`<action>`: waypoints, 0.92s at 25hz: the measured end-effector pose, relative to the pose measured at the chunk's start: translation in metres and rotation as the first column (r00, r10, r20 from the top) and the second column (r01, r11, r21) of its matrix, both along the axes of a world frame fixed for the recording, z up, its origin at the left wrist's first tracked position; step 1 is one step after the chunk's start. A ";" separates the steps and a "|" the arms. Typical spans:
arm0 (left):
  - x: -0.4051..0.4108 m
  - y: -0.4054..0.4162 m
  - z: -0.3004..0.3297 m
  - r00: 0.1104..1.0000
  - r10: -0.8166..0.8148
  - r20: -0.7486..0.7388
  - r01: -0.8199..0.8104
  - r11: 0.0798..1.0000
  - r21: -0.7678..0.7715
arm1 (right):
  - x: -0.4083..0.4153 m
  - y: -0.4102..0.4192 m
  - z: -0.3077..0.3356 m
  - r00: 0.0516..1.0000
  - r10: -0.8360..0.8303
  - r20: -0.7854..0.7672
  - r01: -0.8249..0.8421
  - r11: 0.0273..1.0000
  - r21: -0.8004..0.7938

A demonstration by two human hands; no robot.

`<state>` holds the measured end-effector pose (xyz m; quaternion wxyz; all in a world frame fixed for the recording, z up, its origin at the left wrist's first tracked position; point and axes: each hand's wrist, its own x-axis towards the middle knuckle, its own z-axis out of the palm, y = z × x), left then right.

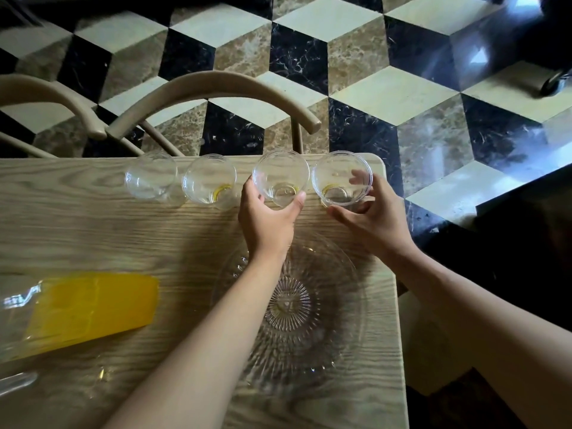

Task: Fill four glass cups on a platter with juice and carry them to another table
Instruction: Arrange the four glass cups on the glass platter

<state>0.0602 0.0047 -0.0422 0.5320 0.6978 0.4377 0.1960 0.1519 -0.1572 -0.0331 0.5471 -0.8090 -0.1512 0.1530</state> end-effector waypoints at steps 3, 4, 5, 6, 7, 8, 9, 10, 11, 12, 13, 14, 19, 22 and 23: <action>-0.001 0.000 0.002 0.999 0.005 0.042 -0.004 1.000 -0.010 | -0.001 0.001 -0.001 1.000 0.005 0.004 -0.005 1.000 -0.001; -0.002 0.001 0.004 0.998 0.006 0.055 -0.005 1.000 -0.007 | -0.002 0.001 -0.001 1.000 0.005 0.005 -0.005 1.000 -0.006; -0.003 0.001 0.007 0.998 0.003 0.067 -0.003 1.000 0.000 | -0.003 0.001 0.000 1.000 0.004 0.011 -0.003 1.000 -0.014; -0.005 0.001 0.010 0.997 -0.004 0.080 0.003 1.000 0.008 | -0.005 0.001 0.002 1.000 0.000 0.028 0.000 1.000 -0.026; -0.008 0.001 0.015 0.996 -0.011 0.089 0.010 1.000 0.016 | -0.007 0.000 0.004 0.999 -0.003 0.052 0.005 0.999 -0.041; -0.011 0.001 0.019 0.995 -0.020 0.097 0.017 1.000 0.026 | -0.009 0.000 0.006 0.997 -0.005 0.082 0.009 0.998 -0.055; -0.015 0.001 0.024 0.994 -0.029 0.103 0.026 0.999 0.036 | -0.011 0.000 0.009 0.994 -0.002 0.105 0.009 0.998 -0.064; -0.020 0.000 0.029 0.994 -0.039 0.103 0.035 0.998 0.044 | -0.014 -0.001 0.012 0.993 -0.004 0.119 0.012 0.998 -0.067; -0.026 -0.001 0.034 0.994 -0.048 0.102 0.043 0.998 0.047 | -0.018 -0.001 0.014 0.992 -0.005 0.128 0.014 0.998 -0.069; -0.033 -0.002 0.038 0.993 -0.053 0.103 0.049 0.998 0.048 | -0.024 -0.002 0.017 0.990 -0.004 0.140 0.014 0.998 -0.068; -0.040 -0.002 0.042 0.992 -0.061 0.109 0.056 0.997 0.050 | -0.030 -0.002 0.020 0.988 -0.001 0.154 0.012 0.997 -0.070; -0.047 -0.003 0.045 0.991 -0.069 0.114 0.064 0.997 0.050 | -0.036 -0.002 0.022 0.986 -0.002 0.164 0.014 0.997 -0.072; -0.094 -0.007 0.048 0.989 -0.085 0.117 0.086 0.996 -0.005 | -0.081 -0.011 0.029 0.985 0.003 0.174 0.016 0.994 -0.105; -0.119 -0.007 0.045 0.991 -0.085 0.100 0.089 0.995 -0.045 | -0.102 -0.018 0.027 0.982 0.026 0.186 -0.002 0.992 -0.127; -0.126 -0.006 0.043 0.992 -0.084 0.096 0.089 0.995 -0.048 | -0.107 -0.020 0.026 0.982 0.024 0.187 0.002 0.991 -0.136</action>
